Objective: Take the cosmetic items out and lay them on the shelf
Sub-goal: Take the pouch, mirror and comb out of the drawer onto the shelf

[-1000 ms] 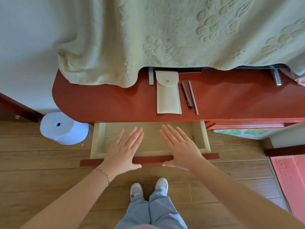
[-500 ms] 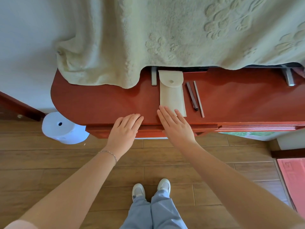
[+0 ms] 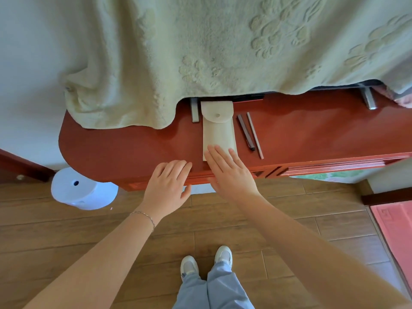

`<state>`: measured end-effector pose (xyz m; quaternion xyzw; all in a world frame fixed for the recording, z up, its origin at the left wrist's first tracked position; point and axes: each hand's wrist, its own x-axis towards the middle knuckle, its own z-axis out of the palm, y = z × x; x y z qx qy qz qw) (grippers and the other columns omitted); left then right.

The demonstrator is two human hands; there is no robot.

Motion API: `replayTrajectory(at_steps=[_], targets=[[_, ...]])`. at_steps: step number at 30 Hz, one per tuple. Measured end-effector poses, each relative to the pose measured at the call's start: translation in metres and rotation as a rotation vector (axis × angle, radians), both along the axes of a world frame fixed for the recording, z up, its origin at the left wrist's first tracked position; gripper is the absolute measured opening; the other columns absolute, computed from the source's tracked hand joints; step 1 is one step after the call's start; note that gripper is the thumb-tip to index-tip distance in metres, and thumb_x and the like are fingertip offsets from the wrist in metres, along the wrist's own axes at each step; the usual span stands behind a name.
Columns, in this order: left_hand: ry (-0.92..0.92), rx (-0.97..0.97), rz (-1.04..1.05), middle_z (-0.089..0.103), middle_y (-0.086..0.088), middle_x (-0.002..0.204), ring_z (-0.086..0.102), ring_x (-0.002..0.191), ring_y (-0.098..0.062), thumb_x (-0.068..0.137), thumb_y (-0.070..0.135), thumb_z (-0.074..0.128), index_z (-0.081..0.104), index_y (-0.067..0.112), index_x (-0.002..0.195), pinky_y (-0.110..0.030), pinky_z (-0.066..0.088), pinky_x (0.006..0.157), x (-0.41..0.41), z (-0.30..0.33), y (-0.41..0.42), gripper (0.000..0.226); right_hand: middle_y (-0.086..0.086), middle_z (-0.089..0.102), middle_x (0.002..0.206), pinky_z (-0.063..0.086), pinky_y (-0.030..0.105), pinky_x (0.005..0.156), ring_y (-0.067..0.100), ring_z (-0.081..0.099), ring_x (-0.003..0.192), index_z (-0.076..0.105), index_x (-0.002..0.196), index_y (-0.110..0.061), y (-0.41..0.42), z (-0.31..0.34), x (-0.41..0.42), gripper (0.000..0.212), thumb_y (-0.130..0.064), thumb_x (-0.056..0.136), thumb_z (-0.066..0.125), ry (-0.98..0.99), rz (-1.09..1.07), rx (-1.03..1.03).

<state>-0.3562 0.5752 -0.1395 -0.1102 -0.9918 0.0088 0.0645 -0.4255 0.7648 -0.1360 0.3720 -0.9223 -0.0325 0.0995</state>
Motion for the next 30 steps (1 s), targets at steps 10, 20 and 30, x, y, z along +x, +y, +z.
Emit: replayTrajectory(at_steps=[10,20,30], targets=[[0.035,0.162,-0.322,0.059,-0.006,0.123,0.052,0.118,-0.023,0.088,0.03,0.045,0.057,0.007,0.124,-0.037,0.037,0.1,-0.039,0.045,0.132,0.045,0.01,0.042,0.145,0.013,0.039,0.114,0.023,0.037,0.135,0.036,0.139,-0.004,0.166,0.044,0.053,0.059,-0.029,0.088,0.048,-0.143,-0.552,-0.108],[-0.052,0.22,-0.505,0.059,-0.004,0.123,0.052,0.119,-0.021,0.087,0.03,0.045,0.056,0.01,0.124,-0.038,0.038,0.101,-0.068,0.036,0.282,0.044,0.008,0.043,0.144,0.016,0.043,0.114,0.023,0.035,0.136,0.037,0.14,-0.007,0.324,0.043,0.09,0.063,-0.032,0.085,0.056,-0.194,-0.893,-0.07],[-0.061,0.213,-0.28,0.06,-0.007,0.121,0.052,0.119,-0.023,0.086,0.029,0.043,0.057,0.006,0.123,-0.042,0.044,0.097,-0.107,0.022,0.322,0.046,0.01,0.044,0.143,0.016,0.044,0.112,0.024,0.037,0.135,0.039,0.139,-0.005,0.392,0.031,0.028,0.066,-0.027,0.082,0.061,-0.2,-0.756,-0.054]])
